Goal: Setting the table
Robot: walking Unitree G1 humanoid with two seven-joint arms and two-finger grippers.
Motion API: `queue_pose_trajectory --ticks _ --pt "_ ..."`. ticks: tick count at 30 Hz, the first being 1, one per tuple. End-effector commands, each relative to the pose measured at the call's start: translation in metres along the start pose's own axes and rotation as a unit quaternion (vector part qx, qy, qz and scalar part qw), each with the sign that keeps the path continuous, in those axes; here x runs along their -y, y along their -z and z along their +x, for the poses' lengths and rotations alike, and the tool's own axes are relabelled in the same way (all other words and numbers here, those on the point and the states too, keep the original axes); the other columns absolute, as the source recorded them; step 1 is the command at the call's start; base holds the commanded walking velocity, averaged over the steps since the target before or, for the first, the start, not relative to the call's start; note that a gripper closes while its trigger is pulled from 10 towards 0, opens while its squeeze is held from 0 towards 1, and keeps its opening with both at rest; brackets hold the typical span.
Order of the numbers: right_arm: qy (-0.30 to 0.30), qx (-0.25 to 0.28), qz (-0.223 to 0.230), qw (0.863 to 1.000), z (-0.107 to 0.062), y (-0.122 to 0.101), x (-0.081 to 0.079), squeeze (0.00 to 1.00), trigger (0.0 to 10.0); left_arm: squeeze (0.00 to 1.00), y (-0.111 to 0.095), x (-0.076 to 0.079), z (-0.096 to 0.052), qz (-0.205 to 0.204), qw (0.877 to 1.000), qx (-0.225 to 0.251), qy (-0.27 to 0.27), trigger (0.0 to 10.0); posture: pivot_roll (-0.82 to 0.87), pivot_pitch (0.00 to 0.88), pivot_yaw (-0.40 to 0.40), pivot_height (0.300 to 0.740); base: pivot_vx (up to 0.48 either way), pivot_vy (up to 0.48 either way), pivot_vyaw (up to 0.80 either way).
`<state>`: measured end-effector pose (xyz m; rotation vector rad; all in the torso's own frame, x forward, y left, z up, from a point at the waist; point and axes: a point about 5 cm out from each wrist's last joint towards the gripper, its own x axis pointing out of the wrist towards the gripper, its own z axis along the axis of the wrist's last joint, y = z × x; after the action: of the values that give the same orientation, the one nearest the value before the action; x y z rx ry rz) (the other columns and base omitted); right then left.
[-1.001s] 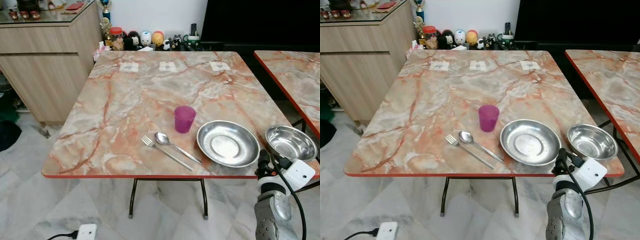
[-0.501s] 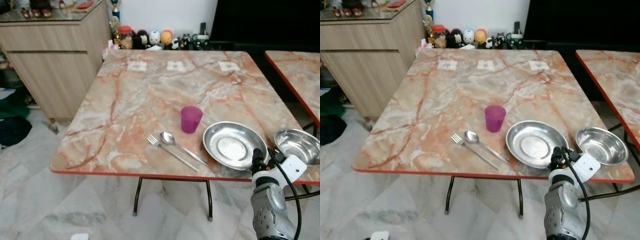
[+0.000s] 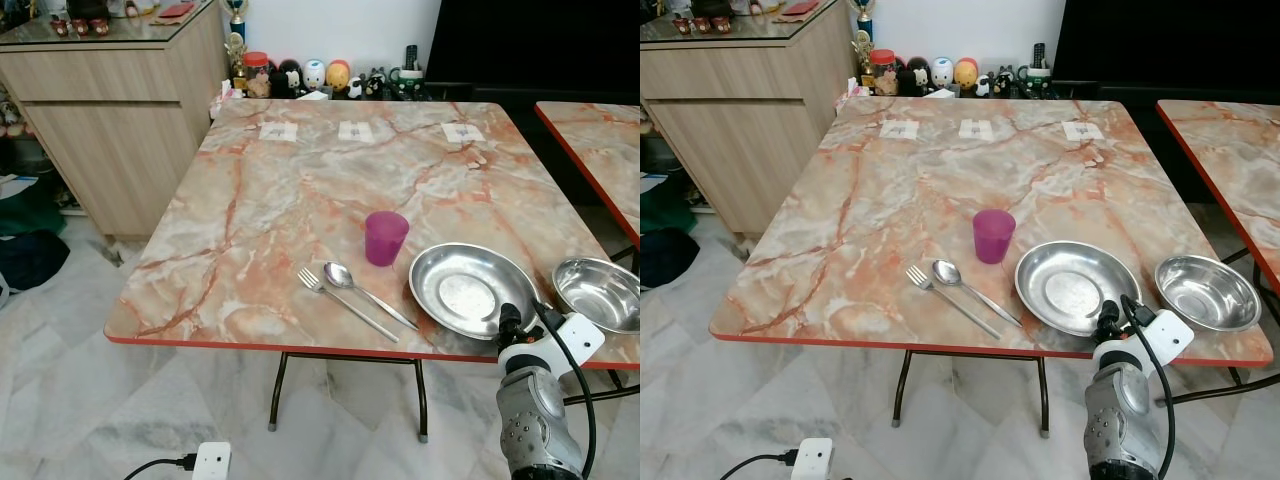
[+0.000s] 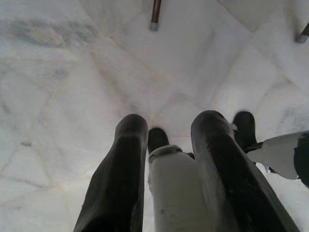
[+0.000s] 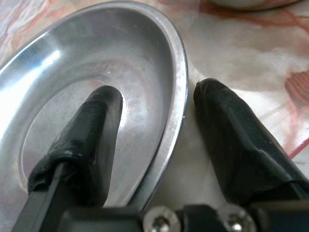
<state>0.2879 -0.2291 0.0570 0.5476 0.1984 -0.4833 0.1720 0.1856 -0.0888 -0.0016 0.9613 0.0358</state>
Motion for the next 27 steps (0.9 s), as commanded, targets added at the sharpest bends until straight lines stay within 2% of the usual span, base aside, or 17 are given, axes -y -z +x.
queue_pose_trajectory --ticks 1,2,4,5,7,8,10,17,20,27 --pt "0.011 -0.012 -0.008 1.0 0.002 0.001 0.003 0.0 10.0 0.0 0.006 -0.014 -0.002 0.006 1.0 -0.014 -0.011 10.0 -0.07 0.0 0.002 0.74 0.0 0.0 0.0" --pt "0.013 -0.015 -0.01 1.0 0.003 0.002 0.004 0.0 10.0 0.0 0.007 -0.018 -0.003 0.006 1.0 -0.014 -0.013 10.0 -0.07 0.0 0.002 0.74 0.0 0.0 0.0" --pt "0.015 -0.02 -0.016 1.0 0.004 0.004 0.005 0.0 10.0 0.0 0.007 -0.015 -0.003 0.006 1.0 -0.014 -0.012 10.0 -0.07 0.0 0.001 0.74 0.0 0.0 0.0" --pt "0.016 -0.023 -0.017 0.999 0.006 0.004 0.004 0.0 0.0 0.0 -0.001 0.009 0.001 0.007 1.0 -0.009 -0.001 10.0 -0.07 0.0 -0.001 0.74 0.0 0.0 0.0" --pt "0.013 -0.021 -0.013 1.0 0.006 0.003 0.002 0.0 0.0 0.0 -0.001 0.01 0.001 0.008 1.0 -0.01 -0.001 10.0 -0.07 0.0 -0.001 0.74 0.0 0.0 0.0" --pt "0.011 -0.023 -0.019 0.999 0.007 0.004 0.001 0.0 0.0 0.0 0.004 0.0 0.0 0.007 1.0 -0.013 -0.006 10.0 -0.07 0.0 -0.002 0.74 0.0 0.0 0.0" --pt "0.009 -0.022 -0.014 1.0 0.007 0.004 -0.001 0.0 0.0 0.0 0.007 -0.005 -0.001 0.009 1.0 -0.014 -0.008 10.0 -0.07 0.0 -0.003 0.74 0.0 0.0 0.0" --pt "0.011 -0.023 -0.017 1.0 0.007 0.005 -0.003 0.0 0.0 0.0 0.001 0.008 0.001 0.018 1.0 -0.01 0.002 10.0 -0.07 0.0 -0.002 0.74 0.0 0.0 0.0" --pt "0.021 -0.015 -0.012 1.0 0.007 0.003 -0.002 0.0 0.0 0.0 0.004 0.002 0.0 0.023 1.0 -0.011 0.0 10.0 -0.07 0.0 -0.002 0.74 0.0 0.0 0.0" --pt "0.053 0.022 -0.003 0.998 0.004 -0.003 0.005 0.0 0.0 0.0 0.004 0.0 -0.001 0.026 1.0 -0.009 0.004 10.0 -0.07 0.0 -0.003 0.74 0.0 0.0 0.0"
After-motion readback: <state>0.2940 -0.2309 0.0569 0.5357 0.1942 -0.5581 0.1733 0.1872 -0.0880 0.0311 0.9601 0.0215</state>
